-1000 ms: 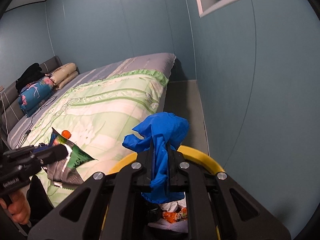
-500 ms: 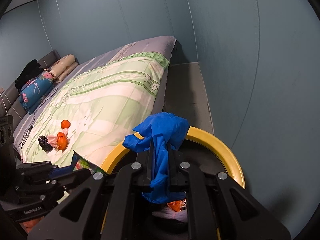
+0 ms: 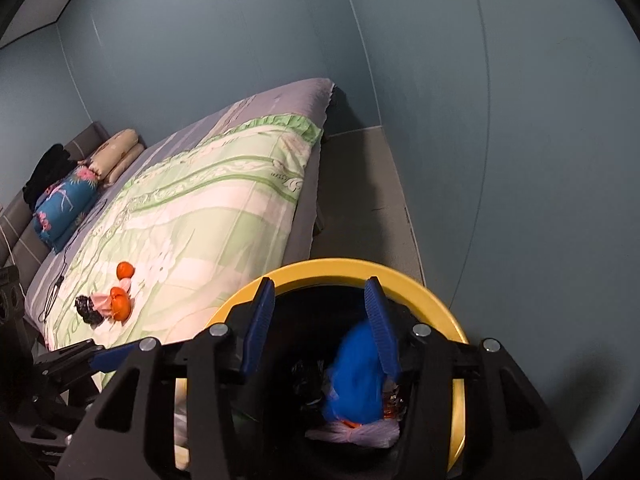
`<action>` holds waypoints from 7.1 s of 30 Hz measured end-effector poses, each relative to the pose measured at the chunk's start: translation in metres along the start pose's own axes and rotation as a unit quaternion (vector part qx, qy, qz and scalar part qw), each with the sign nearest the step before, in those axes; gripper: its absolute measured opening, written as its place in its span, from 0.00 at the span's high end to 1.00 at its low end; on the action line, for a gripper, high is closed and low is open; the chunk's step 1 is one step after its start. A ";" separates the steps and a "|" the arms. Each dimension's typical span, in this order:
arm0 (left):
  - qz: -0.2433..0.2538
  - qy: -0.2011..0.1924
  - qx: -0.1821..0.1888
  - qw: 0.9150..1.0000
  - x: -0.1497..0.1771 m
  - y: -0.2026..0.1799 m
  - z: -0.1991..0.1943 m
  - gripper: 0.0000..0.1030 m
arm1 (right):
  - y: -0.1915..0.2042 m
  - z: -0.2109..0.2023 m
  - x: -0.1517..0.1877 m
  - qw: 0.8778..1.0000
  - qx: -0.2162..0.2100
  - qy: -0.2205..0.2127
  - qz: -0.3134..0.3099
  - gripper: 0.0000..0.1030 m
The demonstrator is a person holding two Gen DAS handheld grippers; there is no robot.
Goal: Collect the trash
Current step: 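Open both grippers over the yellow bin to drop the wrapper and blue bag, then move both grippers back to the remaining black bag and orange peels, then grasp the black plastic bag with the left gripper while the right gripper grasps the orange peel, then lift the black bag and orange peel and carry both over the yellow bin, then open both grippers over the yellow bin to drop the bag and peel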
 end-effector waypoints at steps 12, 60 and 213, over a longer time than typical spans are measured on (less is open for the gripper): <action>-0.002 -0.084 -0.075 0.994 -0.030 0.041 -0.045 0.08 | 0.008 -0.031 -0.029 0.995 -0.001 -0.096 -0.018 0.31; -0.223 -0.109 -0.325 0.913 0.054 0.386 -0.187 0.08 | 0.351 0.132 0.120 0.925 -0.223 0.037 -0.307 0.08; 0.032 -0.082 -0.043 0.995 -0.035 -0.014 -0.053 0.62 | 0.013 -0.005 -0.012 0.998 -0.019 -0.063 -0.026 0.75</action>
Point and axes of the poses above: each gripper's, at about its wrist camera, not at the fingertips, and z roughly the way its jaws point, y to its left, x to its underside, the point moved 7 cm from there along z, roughly the way its jaws point, and after that the axes turned 9 degrees about -y, right-handed, at the moved point
